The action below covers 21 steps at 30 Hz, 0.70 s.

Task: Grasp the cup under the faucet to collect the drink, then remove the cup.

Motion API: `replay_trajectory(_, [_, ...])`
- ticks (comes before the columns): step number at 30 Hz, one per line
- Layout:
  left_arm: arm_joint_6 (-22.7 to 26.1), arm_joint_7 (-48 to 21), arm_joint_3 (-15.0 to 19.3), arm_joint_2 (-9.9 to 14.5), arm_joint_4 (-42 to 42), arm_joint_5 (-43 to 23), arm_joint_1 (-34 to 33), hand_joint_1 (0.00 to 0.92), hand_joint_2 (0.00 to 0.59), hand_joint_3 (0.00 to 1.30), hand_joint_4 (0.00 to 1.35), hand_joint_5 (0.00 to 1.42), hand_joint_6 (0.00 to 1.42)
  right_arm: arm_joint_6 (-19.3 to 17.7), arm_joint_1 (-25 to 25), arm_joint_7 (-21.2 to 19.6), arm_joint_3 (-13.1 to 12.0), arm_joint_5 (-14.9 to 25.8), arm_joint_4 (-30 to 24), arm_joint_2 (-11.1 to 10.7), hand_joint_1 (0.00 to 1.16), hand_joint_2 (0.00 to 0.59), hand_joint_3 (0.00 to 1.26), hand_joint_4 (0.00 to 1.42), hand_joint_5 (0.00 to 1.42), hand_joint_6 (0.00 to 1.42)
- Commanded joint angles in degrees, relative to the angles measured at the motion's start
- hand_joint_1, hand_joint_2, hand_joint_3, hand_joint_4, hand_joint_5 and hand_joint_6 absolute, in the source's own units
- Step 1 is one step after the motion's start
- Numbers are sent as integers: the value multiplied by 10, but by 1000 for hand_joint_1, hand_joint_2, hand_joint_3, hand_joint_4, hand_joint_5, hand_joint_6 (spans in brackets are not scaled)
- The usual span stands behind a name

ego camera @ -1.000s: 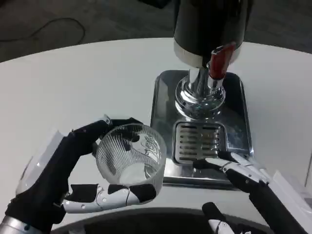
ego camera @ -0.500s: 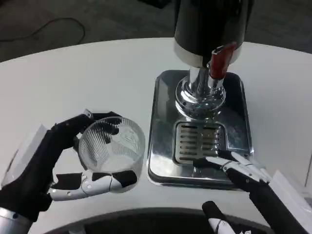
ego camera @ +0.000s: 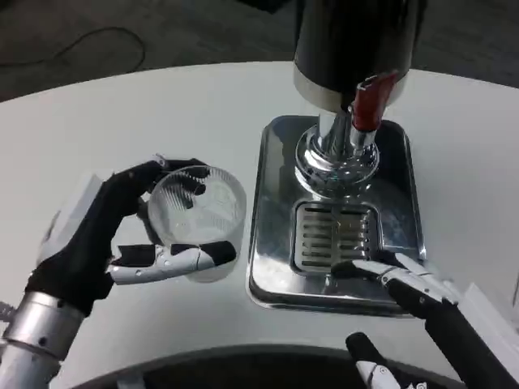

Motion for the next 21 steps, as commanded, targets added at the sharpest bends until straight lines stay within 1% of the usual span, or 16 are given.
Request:
replay_trajectory(1, [-12,20,-23,-9,48,10,-51,800,56,728,838,1005,993,-5,9,-5,-7,5,-11,0,573,477,267,207,84,1])
replay_trajectory(7, [-9,39,-58,-20,106,39,-113,799,56,728,838,1005,993,-11,25,-8,-18,10,-15,1,573,477,267,207,84,1])
replay_trajectory(21, [0,69,-111,-50,206,72,-201,787,52,724,838,1006,993,-23,37,-13,-27,18,-12,2,573,477,267,207,84,1])
